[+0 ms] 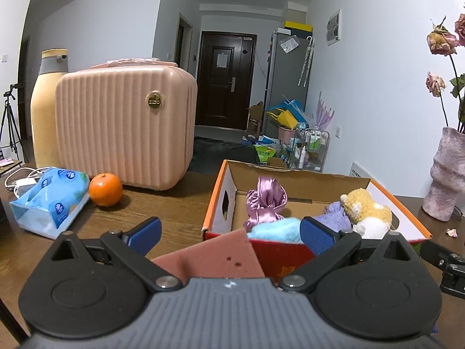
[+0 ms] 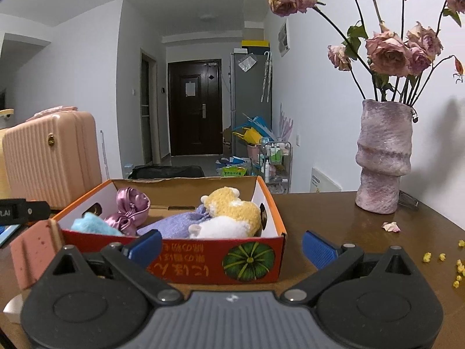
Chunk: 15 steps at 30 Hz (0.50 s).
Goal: Organize soft objects
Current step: 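Move the left tool to the white triangular sponge while the right tool approaches the lavender wristband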
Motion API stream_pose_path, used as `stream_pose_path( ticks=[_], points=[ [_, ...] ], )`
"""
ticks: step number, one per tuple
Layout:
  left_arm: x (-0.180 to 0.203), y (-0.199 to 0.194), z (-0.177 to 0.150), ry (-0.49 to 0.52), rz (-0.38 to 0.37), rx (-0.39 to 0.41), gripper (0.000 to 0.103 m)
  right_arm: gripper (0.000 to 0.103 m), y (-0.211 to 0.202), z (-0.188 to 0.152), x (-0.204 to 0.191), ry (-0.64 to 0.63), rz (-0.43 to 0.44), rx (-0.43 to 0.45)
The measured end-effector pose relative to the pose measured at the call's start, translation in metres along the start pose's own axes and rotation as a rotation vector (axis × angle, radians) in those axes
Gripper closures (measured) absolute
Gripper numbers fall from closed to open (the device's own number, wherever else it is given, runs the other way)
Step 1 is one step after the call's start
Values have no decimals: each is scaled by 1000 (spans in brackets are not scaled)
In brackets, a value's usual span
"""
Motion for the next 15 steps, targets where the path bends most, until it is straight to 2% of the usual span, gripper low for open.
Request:
stream_pose_path(
  ticks=[15],
  points=[
    [-16, -41, -20, 34, -11, -20, 0, 0, -50, -22, -8, -17, 21, 6]
  ],
)
Point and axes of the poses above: each gripper's, at about its wrist camera, not at the fingertips, and y roughly the way its jaws point, x to its right, z to its top, the point moved 1 cm from there along y, roughly the way its jaws point, and after that the axes turned 2 degrees about -z, right-handed, at the moved point
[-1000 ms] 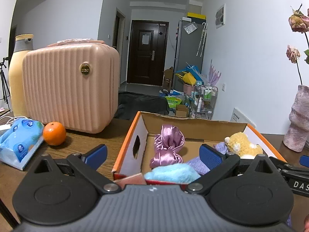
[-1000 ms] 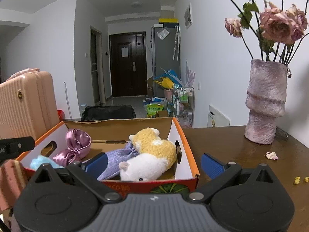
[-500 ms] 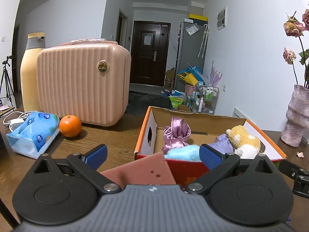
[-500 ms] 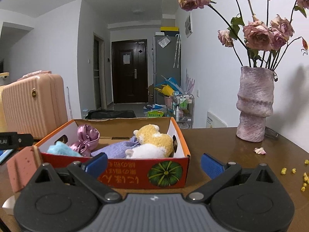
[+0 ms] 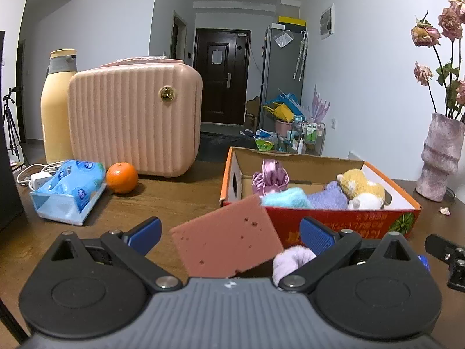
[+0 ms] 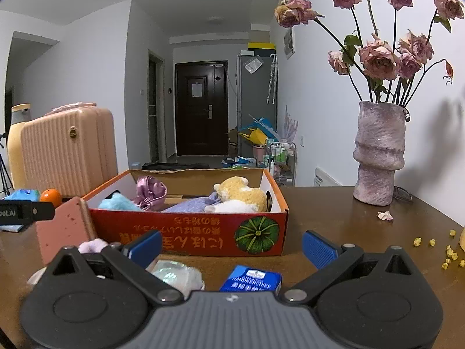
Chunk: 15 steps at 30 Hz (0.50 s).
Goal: Organize soft objects
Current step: 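Move the left tool to the white triangular sponge while the right tool approaches the lavender wristband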
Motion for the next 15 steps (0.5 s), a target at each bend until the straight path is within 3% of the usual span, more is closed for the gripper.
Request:
stream_pose_path(
  ticks=[15],
  points=[
    [-15, -35, -27, 58, -38, -67, 0, 0, -42, -20, -4, -5, 14, -8]
  ],
)
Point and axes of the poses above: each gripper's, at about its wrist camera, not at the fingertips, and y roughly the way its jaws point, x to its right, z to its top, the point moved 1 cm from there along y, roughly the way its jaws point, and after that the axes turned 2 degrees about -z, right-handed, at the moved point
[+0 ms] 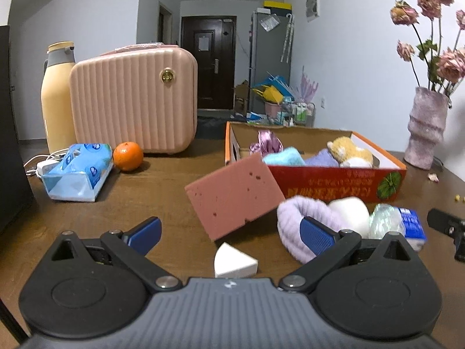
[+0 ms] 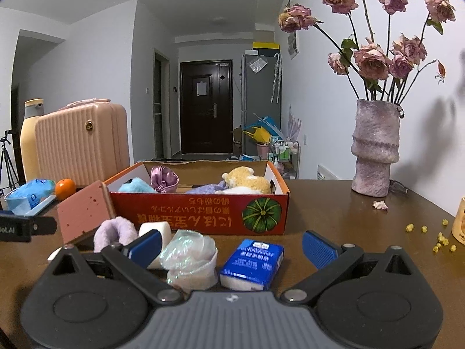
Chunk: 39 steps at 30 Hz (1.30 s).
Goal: Organize soft objects
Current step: 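Move the left tool to the white triangular sponge while the right tool approaches the lavender wristband, then close the left tool on the white sponge while the right tool grasps the lavender wristband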
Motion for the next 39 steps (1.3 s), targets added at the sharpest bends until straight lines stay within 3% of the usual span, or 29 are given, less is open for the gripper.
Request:
stream_pose_path(
  ticks=[9, 22, 30, 34, 39],
  points=[
    [-6, 0, -16, 13, -19, -64, 0, 0, -3, -6, 3, 11, -12, -14],
    [-6, 46, -26, 40, -14, -211, 0, 0, 4, -10, 4, 15, -23, -35],
    [-6, 55, -24, 43, -15, -223, 1, 0, 8, -13, 4, 11, -32, -50],
    [-6, 60, -23, 49, -15, -228, 12, 0, 9, -13, 4, 11, -33, -50],
    [-4, 65, -24, 55, -37, -255, 40, 0, 10, -14, 4, 12, -40, -46]
  ],
)
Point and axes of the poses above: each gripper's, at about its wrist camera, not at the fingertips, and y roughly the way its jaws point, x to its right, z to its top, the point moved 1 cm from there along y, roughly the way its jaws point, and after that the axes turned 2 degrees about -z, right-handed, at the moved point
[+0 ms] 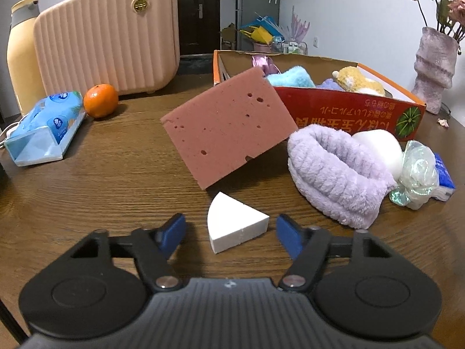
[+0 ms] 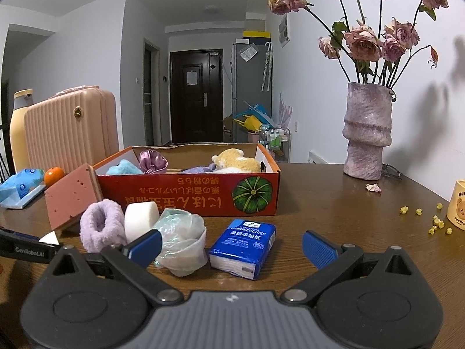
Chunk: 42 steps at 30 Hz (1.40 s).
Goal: Organize soft objects
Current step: 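Close the left tool on the white sponge while the right tool grasps the lavender wristband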
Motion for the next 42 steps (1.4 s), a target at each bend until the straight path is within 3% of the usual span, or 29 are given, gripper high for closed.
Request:
stream_pose_path(
  ticks=[4, 8, 20, 32, 42],
  points=[
    [2, -2, 0, 11, -12, 9, 59, 0, 1, -1, 0, 4, -11, 3],
    [3, -4, -1, 17, -23, 14, 64, 0, 1, -1, 0, 9, -16, 2],
    [0, -17, 1, 10, -16, 58, 65, 0, -4, -2, -17, 15, 21, 13],
    [-11, -39, -1, 7, -18, 121, 65, 1, -2, -3, -70, -57, 128, 17],
    [-33, -46, -2, -19, 3, 135, 65, 14, 12, -2, -105, -99, 212, -13]
  ],
)
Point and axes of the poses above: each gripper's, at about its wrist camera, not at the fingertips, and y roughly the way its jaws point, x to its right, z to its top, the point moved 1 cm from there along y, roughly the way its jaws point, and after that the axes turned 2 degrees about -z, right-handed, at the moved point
